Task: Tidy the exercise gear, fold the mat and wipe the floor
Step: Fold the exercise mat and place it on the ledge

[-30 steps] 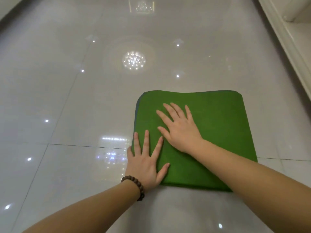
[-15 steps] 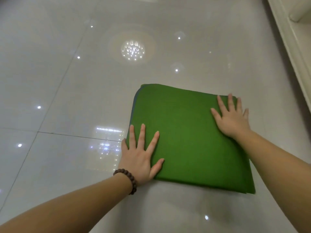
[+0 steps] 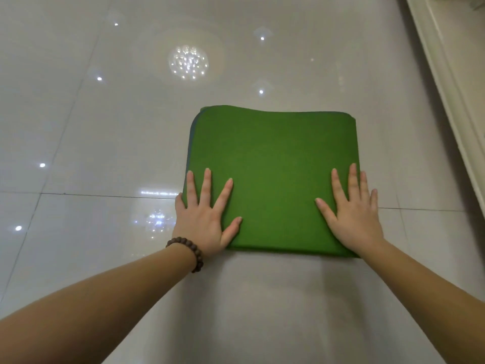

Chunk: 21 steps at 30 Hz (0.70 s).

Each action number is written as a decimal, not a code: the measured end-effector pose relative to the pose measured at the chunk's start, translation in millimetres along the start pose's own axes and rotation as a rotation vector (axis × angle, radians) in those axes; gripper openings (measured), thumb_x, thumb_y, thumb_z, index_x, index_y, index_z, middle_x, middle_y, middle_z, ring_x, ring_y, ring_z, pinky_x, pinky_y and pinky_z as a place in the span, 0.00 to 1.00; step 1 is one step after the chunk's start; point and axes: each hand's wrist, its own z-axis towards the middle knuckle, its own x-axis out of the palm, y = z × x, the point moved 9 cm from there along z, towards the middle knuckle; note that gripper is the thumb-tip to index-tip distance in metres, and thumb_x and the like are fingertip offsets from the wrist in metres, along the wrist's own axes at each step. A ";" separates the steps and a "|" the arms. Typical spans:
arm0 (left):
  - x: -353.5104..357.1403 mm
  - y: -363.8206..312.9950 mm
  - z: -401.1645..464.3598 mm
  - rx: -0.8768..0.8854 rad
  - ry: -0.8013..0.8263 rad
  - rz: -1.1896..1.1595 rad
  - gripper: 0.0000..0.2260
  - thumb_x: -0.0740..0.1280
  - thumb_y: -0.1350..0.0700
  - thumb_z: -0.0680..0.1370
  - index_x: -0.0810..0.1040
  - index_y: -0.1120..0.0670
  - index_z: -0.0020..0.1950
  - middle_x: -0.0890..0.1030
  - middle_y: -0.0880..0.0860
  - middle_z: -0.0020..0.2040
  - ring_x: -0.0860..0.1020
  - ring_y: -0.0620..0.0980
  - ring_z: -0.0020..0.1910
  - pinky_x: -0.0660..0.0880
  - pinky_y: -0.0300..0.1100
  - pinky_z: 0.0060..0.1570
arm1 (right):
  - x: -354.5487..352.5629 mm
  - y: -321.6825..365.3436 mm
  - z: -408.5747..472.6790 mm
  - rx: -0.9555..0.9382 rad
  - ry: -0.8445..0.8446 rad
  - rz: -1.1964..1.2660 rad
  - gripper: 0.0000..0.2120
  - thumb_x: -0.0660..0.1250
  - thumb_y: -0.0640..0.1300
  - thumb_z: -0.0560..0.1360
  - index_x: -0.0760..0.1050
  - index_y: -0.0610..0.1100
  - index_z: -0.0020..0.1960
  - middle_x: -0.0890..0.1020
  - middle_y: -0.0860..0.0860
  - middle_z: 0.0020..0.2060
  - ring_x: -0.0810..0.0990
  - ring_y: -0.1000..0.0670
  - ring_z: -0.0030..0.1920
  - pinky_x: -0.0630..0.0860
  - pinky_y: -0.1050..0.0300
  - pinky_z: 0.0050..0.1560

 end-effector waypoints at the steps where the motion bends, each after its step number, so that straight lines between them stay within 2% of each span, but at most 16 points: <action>1: 0.2 0.7 -0.1 0.002 0.003 -0.011 0.35 0.46 0.31 0.74 0.51 0.43 0.79 0.50 0.59 0.79 0.46 0.67 0.76 0.63 0.64 0.65 | 2.1 -0.7 -6.5 -0.014 -0.001 0.016 0.37 0.34 0.71 0.73 0.33 0.53 0.76 0.33 0.46 0.75 0.32 0.47 0.75 0.42 0.40 0.74; 4: -3.0 1.5 -0.4 -0.008 -0.013 -0.116 0.33 0.48 0.31 0.74 0.55 0.40 0.77 0.50 0.58 0.79 0.45 0.63 0.77 0.60 0.61 0.68 | 9.8 -0.9 -30.6 -0.068 -0.029 0.028 0.38 0.37 0.70 0.73 0.37 0.51 0.77 0.35 0.46 0.75 0.32 0.48 0.75 0.42 0.44 0.75; 7: -12.4 19.0 9.0 -0.196 -0.039 -0.368 0.32 0.54 0.32 0.71 0.58 0.35 0.75 0.46 0.57 0.79 0.46 0.58 0.78 0.55 0.59 0.71 | 10.0 -2.3 -32.7 -0.085 -0.022 0.045 0.38 0.37 0.70 0.73 0.42 0.50 0.78 0.41 0.46 0.77 0.36 0.48 0.76 0.43 0.44 0.75; 9: -19.9 35.2 27.0 -0.297 -0.041 -0.461 0.33 0.58 0.32 0.71 0.55 0.34 0.75 0.45 0.58 0.79 0.50 0.58 0.78 0.56 0.58 0.72 | -2.7 -0.9 -25.8 -0.097 -0.019 0.086 0.38 0.38 0.70 0.73 0.47 0.51 0.78 0.49 0.44 0.77 0.43 0.46 0.76 0.46 0.44 0.75; 10: -24.1 42.4 38.0 -0.318 -0.039 -0.478 0.34 0.60 0.32 0.71 0.53 0.34 0.76 0.45 0.58 0.79 0.53 0.59 0.77 0.57 0.57 0.72 | -13.3 -2.1 -20.7 -0.084 -0.053 0.144 0.38 0.39 0.69 0.73 0.51 0.51 0.77 0.54 0.43 0.76 0.49 0.44 0.75 0.50 0.43 0.75; 12: -25.1 58.8 53.7 -0.392 0.003 -0.570 0.36 0.65 0.34 0.72 0.51 0.34 0.76 0.52 0.59 0.78 0.62 0.61 0.73 0.62 0.54 0.70 | -41.2 -6.6 -10.0 -0.020 -0.193 0.329 0.33 0.45 0.65 0.76 0.55 0.52 0.76 0.61 0.41 0.71 0.60 0.42 0.69 0.60 0.43 0.70; 14: -17.9 67.6 57.9 -0.470 0.042 -0.699 0.39 0.67 0.34 0.72 0.50 0.35 0.77 0.66 0.61 0.69 0.69 0.62 0.66 0.68 0.51 0.65 | -57.4 -11.5 4.2 0.051 -0.278 0.483 0.30 0.52 0.61 0.78 0.53 0.52 0.77 0.60 0.41 0.71 0.61 0.42 0.68 0.61 0.44 0.68; 15: -17.5 67.0 57.5 -0.467 0.041 -0.724 0.39 0.67 0.34 0.72 0.49 0.36 0.77 0.71 0.60 0.65 0.72 0.62 0.64 0.69 0.50 0.63 | -55.2 -13.2 13.5 0.088 -0.251 0.530 0.30 0.54 0.60 0.79 0.51 0.54 0.77 0.58 0.41 0.72 0.60 0.42 0.69 0.59 0.45 0.69; 17: -18.9 60.0 55.6 -0.417 0.032 -0.753 0.40 0.69 0.36 0.72 0.49 0.36 0.77 0.74 0.60 0.62 0.74 0.61 0.61 0.70 0.48 0.62 | -41.2 -17.2 28.5 0.162 -0.113 0.597 0.33 0.56 0.62 0.77 0.44 0.59 0.77 0.56 0.43 0.73 0.58 0.41 0.71 0.57 0.45 0.70; 19: -19.5 55.6 54.0 -0.368 0.040 -0.773 0.40 0.69 0.38 0.72 0.48 0.35 0.77 0.75 0.59 0.62 0.75 0.59 0.60 0.70 0.45 0.60 | -29.1 -18.9 33.5 0.204 0.009 0.678 0.35 0.57 0.64 0.76 0.41 0.63 0.75 0.56 0.44 0.73 0.62 0.40 0.70 0.59 0.46 0.70; 21: -16.7 51.9 52.9 -0.331 0.081 -0.798 0.40 0.70 0.39 0.73 0.49 0.36 0.77 0.75 0.58 0.62 0.76 0.58 0.60 0.69 0.42 0.58 | -25.6 -18.2 32.2 0.209 0.061 0.715 0.35 0.57 0.65 0.75 0.41 0.65 0.75 0.58 0.44 0.72 0.66 0.40 0.68 0.62 0.48 0.68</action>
